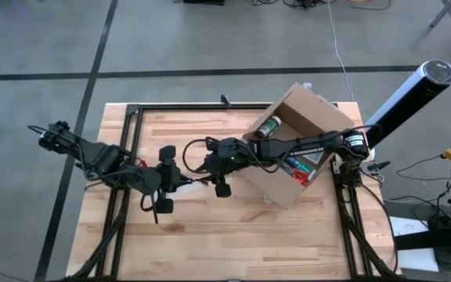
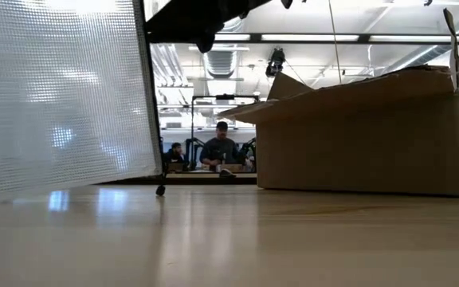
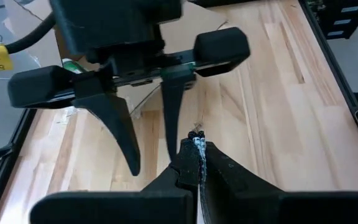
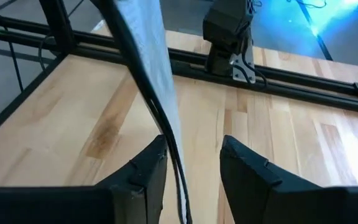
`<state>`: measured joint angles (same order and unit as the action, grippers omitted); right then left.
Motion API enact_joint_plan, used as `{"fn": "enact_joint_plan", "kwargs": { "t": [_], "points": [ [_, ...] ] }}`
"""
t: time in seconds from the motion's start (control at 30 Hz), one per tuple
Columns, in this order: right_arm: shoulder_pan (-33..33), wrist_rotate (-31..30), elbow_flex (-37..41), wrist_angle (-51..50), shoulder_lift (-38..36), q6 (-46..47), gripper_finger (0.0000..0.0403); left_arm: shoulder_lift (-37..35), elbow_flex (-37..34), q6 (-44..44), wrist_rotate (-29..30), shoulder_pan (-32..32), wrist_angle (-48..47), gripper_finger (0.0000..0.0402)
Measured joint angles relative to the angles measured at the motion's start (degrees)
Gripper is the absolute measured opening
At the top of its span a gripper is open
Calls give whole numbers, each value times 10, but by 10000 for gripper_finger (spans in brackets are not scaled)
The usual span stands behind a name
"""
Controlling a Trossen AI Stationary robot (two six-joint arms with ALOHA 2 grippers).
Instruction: Unpack boxes
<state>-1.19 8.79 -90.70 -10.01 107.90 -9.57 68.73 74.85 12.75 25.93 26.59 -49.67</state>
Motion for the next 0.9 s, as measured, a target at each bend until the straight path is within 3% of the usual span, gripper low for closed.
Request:
{"fn": "enact_joint_plan", "kwargs": {
  "t": [0.9],
  "points": [
    [-21,37,0,6,0,25,143,0,0,-2,4,3,-2,0]
  ]
}}
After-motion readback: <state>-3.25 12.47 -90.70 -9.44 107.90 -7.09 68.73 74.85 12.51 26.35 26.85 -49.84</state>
